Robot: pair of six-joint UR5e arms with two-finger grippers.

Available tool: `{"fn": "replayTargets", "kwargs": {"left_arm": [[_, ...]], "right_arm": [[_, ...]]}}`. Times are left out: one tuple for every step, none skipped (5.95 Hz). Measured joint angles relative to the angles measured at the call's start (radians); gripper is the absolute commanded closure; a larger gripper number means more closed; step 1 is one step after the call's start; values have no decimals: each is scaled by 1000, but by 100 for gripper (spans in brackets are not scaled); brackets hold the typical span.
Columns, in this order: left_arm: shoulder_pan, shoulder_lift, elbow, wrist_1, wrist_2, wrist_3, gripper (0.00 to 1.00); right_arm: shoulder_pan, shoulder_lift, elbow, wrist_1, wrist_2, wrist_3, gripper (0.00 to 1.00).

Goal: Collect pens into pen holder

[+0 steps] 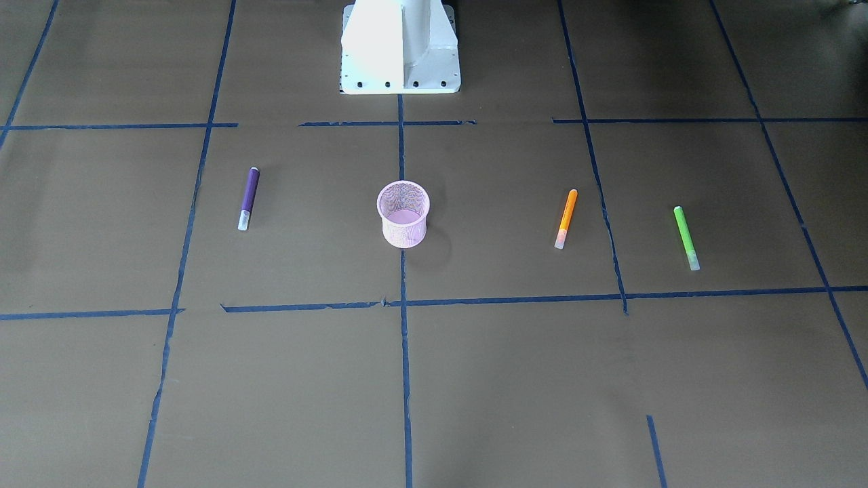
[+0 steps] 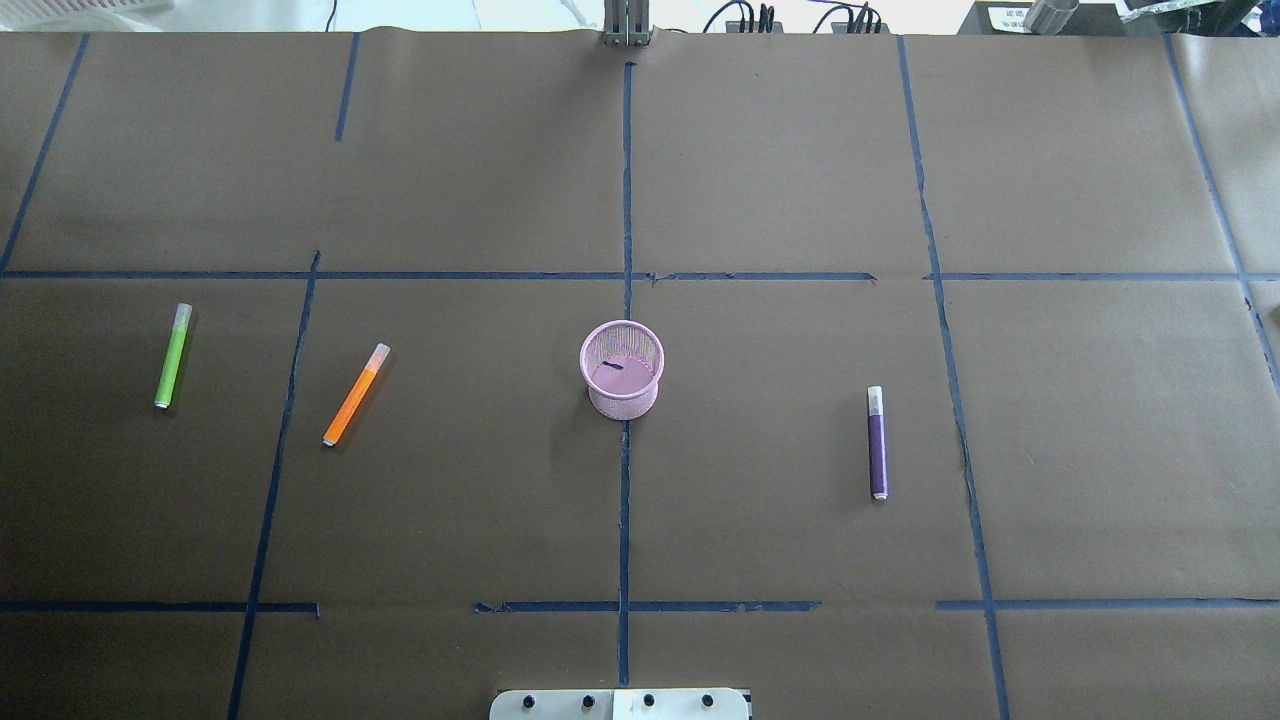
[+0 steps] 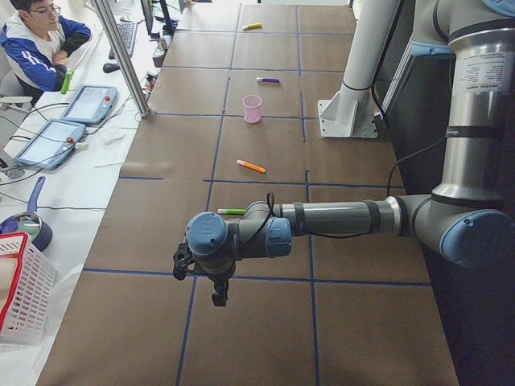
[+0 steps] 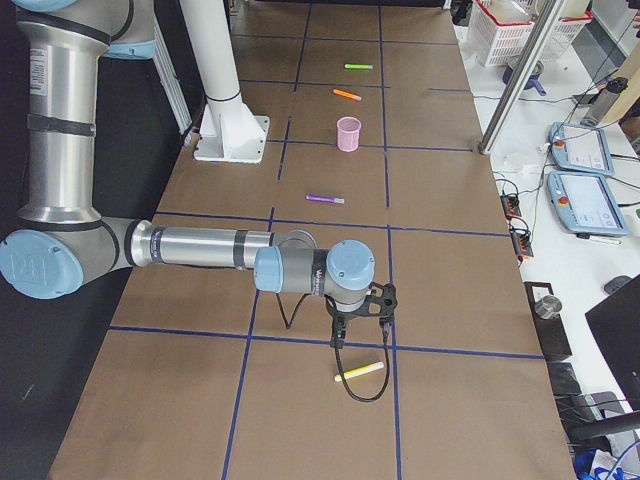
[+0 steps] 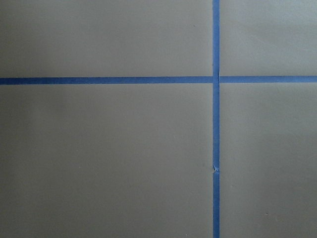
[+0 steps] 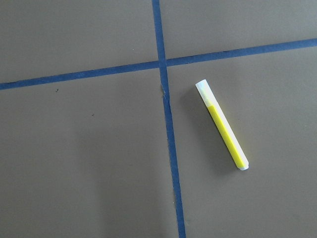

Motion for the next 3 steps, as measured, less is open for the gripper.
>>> {"fn": "replayTargets", "kwargs": {"left_arm": [[1, 0, 0, 0, 0, 0, 0], [1, 0, 0, 0, 0, 0, 0], [1, -2, 0, 0, 0, -1, 0]], "right_arm": [[0, 1, 1, 0, -4, 3, 0], [0, 4, 0, 0, -12, 7, 0], [0, 5, -3, 0, -15, 9, 0]]}}
